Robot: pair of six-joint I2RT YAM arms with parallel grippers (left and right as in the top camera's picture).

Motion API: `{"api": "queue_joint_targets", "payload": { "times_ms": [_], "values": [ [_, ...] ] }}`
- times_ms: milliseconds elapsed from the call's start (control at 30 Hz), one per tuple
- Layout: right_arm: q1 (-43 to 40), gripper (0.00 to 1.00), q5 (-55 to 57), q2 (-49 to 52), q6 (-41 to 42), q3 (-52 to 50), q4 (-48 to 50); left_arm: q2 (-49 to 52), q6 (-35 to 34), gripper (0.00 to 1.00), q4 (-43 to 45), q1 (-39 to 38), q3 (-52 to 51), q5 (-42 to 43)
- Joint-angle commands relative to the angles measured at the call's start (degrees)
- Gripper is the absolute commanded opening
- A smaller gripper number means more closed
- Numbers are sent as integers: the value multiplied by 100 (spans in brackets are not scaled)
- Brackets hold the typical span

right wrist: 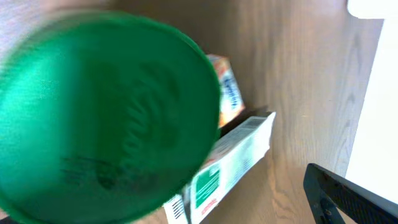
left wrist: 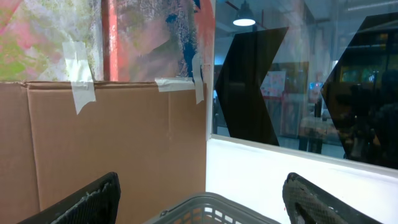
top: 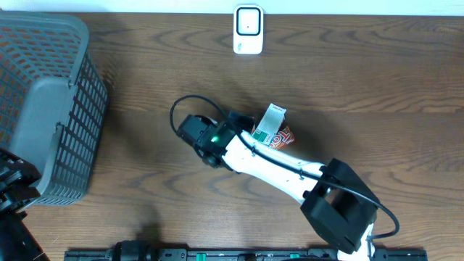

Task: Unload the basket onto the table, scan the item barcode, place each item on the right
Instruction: 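Lift the bottle and carry it toward the white scanner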

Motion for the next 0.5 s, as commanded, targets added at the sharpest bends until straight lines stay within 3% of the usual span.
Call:
{"api": "queue_joint_targets", "payload": {
  "times_ms": [0,200,467],
  "values": [
    [-254,99,323,0,319,2,203,-9,76,84,37,31,-28,-11],
    [-638,99,85,0,957,2,774,-9,76,84,35,31,-28,-11],
    [-1027,99,-1676,0,1248,11,1598,-9,76,84,35,31,-28,-11]
  ]
}}
